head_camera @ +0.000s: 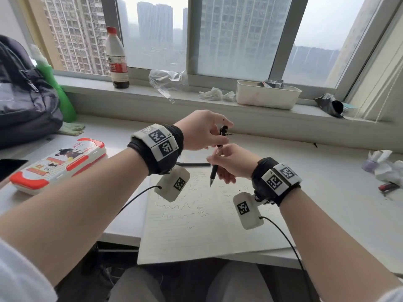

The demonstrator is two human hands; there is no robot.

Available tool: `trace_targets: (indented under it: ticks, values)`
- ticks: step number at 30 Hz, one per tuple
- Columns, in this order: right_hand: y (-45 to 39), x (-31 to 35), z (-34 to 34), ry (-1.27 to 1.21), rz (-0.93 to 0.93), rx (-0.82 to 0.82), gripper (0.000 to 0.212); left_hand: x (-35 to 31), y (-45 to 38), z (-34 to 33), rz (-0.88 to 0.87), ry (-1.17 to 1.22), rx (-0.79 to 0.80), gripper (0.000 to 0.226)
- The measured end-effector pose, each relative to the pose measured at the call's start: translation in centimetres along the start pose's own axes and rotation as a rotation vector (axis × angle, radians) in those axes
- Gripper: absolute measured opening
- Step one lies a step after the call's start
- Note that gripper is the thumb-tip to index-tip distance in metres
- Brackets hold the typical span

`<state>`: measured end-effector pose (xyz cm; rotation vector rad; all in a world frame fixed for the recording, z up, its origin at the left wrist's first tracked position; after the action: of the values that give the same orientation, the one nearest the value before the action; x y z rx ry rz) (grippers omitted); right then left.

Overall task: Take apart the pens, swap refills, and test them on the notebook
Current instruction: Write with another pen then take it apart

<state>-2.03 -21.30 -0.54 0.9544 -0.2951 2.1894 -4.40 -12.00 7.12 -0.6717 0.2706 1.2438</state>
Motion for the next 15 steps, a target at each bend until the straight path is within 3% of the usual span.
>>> trace_targets:
  ticks: [3, 10, 15]
  values:
    - [0.2, -1.4, 0.9, -0.023, -0.055, -0.047, 0.027, 1.3, 0.4, -1.1, 0.087, 0.065, 0.103, 0.061]
    - [2.1, -7.9, 3.2, -0.424, -0.193, -0.158, 0.015, 7.0, 4.0, -4.7, 0.319, -0.128, 0.370, 0.037]
    - [3.0, -10.7, 2.1, -0.549, -0.254, -0.155, 0.009, 8.2, 5.8, -8.0, 0.394, -0.217, 0.527, 0.043]
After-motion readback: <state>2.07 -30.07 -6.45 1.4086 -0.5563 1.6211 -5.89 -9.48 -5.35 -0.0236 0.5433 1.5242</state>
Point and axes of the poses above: each hand's wrist, its own y-axis away from the middle knuckle, its own z-axis out of the back of the hand, x = y × z, the point moved 7 cm from there along -y, towards the middle knuckle, and after that the axes turned 5 degrees about y, right-handed, at the moved point
